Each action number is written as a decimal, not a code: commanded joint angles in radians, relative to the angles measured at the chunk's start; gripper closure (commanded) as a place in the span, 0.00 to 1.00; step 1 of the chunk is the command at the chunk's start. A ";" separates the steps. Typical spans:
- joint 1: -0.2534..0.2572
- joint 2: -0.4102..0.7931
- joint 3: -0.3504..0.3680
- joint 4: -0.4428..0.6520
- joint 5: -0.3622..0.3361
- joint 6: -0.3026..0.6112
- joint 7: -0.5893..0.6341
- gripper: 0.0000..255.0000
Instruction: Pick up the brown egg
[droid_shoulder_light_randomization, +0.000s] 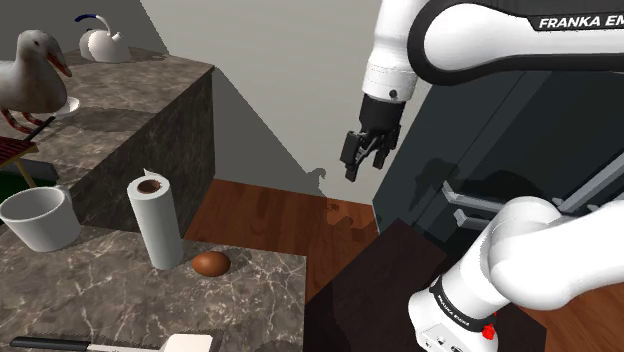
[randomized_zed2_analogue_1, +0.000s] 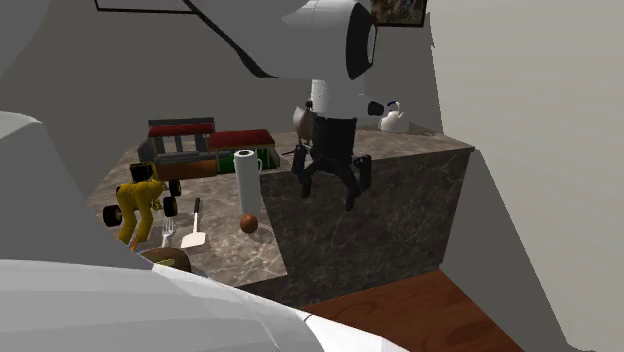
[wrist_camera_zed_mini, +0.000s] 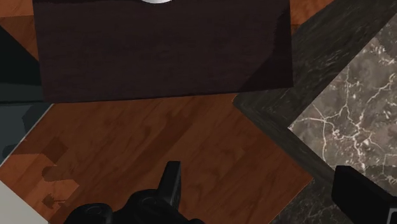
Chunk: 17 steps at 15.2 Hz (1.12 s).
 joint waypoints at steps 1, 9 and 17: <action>0.014 0.037 0.039 -0.002 0.013 0.052 0.035 0.00; 0.053 0.265 0.208 0.064 0.017 0.253 0.209 0.00; 0.067 0.562 0.352 0.215 -0.124 0.404 0.441 0.00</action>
